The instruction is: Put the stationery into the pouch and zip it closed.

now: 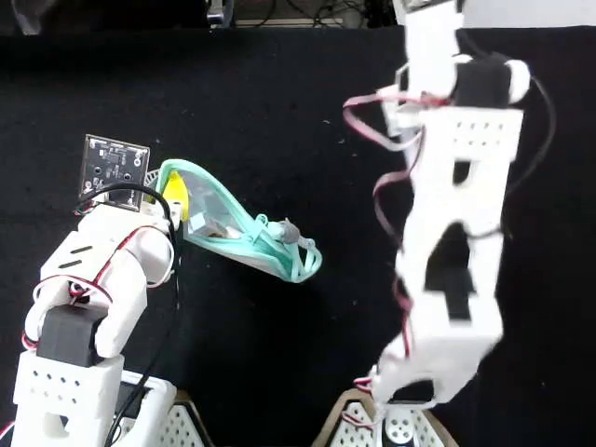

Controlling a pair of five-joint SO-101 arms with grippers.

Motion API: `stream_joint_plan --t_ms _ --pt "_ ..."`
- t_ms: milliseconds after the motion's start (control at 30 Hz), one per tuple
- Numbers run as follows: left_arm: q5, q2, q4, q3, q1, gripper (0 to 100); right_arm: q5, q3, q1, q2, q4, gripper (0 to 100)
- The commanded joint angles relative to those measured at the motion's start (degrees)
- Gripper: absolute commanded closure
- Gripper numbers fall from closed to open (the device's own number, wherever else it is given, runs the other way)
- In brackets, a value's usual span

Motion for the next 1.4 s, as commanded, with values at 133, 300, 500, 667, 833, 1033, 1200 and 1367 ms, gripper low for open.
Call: stream_joint_plan --t_ms 133,300,500,667,833,1033,1200,1367 --pt "-1.1 2.2 0.1 9.5 -0.7 97 -1.7 14.5 -16.3 -33.3 -5.1 98.6" --pt "-1.1 2.2 0.1 9.6 -0.7 97 -1.7 25.6 -27.1 -48.2 -13.9 98.5" --pt "-1.1 2.2 0.1 9.6 -0.7 97 -1.7 39.3 -38.3 -62.5 -33.4 98.4" --pt "-1.1 2.2 0.1 9.6 -0.8 97 -1.7 53.7 -48.6 -70.4 -53.6 98.5" --pt "-1.1 2.2 0.1 9.6 -0.9 97 -1.7 63.4 -53.4 -72.9 -61.2 98.5" --pt "-1.1 2.2 0.1 9.5 -1.0 97 -1.7 73.6 -53.4 -73.3 -65.8 98.5" --pt "-1.1 2.2 0.1 9.6 -1.1 97 -1.3 82.3 -53.2 -73.4 -67.3 98.5" --pt "-1.1 2.2 0.1 9.6 -1.1 97 -1.3 84.4 -47.4 -74.1 -61.3 98.2"
